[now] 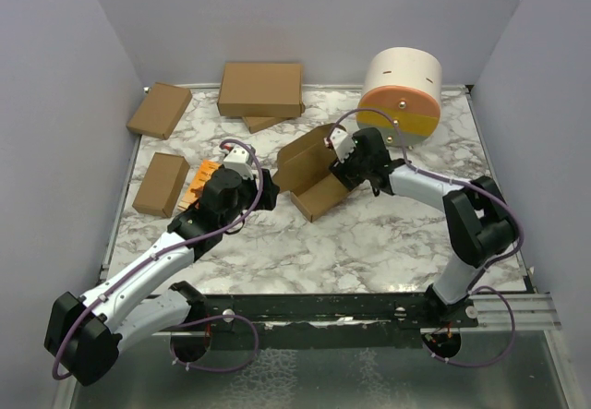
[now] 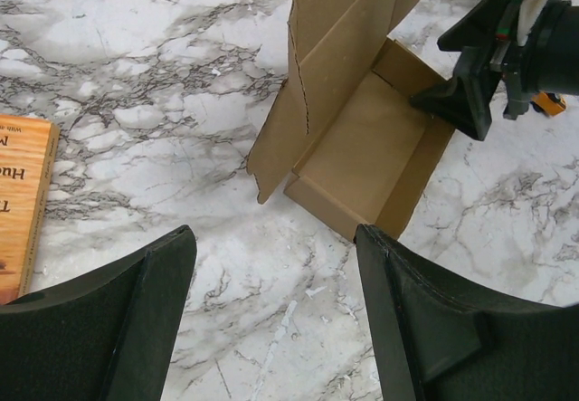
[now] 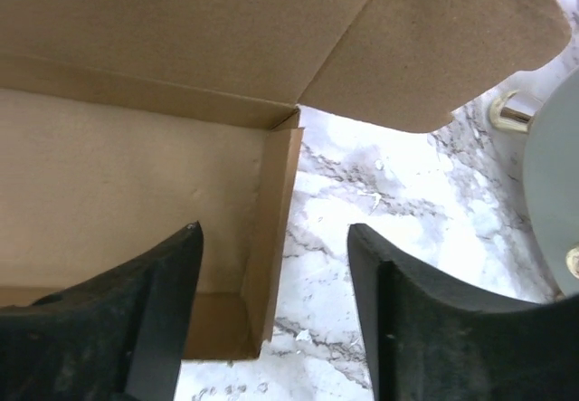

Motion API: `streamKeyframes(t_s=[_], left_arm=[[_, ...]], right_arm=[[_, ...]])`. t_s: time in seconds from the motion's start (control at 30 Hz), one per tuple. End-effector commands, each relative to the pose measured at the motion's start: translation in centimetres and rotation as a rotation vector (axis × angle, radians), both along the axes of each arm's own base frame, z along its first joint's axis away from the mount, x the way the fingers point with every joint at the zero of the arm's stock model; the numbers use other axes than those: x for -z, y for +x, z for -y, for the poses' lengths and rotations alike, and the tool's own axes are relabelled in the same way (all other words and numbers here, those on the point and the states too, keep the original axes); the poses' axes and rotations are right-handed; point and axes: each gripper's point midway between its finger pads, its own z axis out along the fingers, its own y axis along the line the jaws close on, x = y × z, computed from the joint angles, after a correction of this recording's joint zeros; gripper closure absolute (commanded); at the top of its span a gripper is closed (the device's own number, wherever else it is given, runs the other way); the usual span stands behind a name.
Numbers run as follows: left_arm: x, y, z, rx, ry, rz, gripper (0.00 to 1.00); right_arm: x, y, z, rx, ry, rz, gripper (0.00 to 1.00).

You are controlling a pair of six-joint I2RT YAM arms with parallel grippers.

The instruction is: Fold the paper box

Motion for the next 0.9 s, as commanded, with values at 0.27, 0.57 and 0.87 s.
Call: streamKeyframes(t_s=[0.27,0.57,0.87], left_arm=[[-3.9,-0.6,1.9,0.081,-0.238,0.175,0.18],[-5.4,-1.9,4.0,0.177,-0.462,0.244,0.06],[-5.0,-1.8,3.2,0.146,-0.440,0.256,0.07]], right_arm=[[-7.7,-5.5,0.6,-0.358,0.420,-0.151,0.19],[-10.0,-5.3,8.3,-0.245,0.561,-0.123,0.17],[-2.2,-5.0,16.5,0.108,0.310,-0.299,0.23]])
